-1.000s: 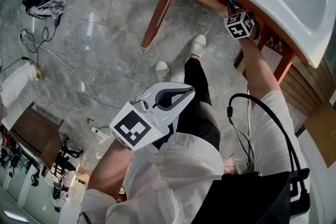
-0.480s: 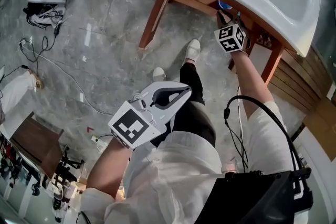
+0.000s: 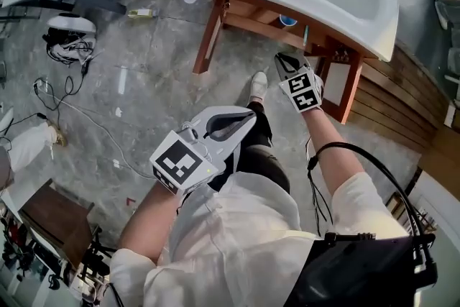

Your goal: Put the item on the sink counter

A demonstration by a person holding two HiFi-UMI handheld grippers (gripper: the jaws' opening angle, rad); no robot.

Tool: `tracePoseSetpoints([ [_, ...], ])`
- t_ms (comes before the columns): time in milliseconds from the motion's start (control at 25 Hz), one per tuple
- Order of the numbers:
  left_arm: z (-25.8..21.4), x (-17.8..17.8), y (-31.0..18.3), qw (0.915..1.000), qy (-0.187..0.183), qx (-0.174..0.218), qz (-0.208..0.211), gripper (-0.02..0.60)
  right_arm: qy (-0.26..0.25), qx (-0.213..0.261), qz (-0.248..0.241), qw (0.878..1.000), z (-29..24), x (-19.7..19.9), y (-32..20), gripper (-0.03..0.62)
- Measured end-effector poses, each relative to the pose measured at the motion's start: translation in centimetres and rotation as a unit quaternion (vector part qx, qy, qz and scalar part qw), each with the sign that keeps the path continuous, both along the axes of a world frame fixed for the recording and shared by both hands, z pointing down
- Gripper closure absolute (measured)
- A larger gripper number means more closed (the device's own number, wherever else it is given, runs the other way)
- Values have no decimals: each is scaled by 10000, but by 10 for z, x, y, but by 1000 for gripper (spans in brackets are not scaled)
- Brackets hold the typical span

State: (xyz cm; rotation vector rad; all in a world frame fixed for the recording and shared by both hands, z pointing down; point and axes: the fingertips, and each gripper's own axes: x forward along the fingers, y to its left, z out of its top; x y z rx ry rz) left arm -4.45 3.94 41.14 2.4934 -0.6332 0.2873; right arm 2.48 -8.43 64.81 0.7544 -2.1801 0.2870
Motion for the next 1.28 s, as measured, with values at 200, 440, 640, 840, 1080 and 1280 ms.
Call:
tracePoseSetpoints([
  [200, -28, 1, 11, 9996, 28, 188, 194, 577, -623, -194, 151, 9978, -68, -13, 38, 586],
  [440, -56, -2, 43, 9985, 99, 251, 483, 577, -907, -50, 421, 9950, -144, -16, 84, 586],
  [640, -77, -7, 65, 9977, 149, 305, 591, 577, -1081, 74, 432, 9932, -195, -22, 121, 586],
  [840, -97, -15, 79, 9968, 151, 487, 614, 577, -1136, 226, 405, 9924, -234, -27, 151, 586],
  [1080, -114, -19, 99, 9966, 136, 629, 518, 577, -1154, 405, 420, 9916, -265, -18, 181, 586],
  [1280, -121, -22, 108, 9969, 185, 686, 326, 577, -1184, 567, 465, 9903, -283, -11, 199, 586],
])
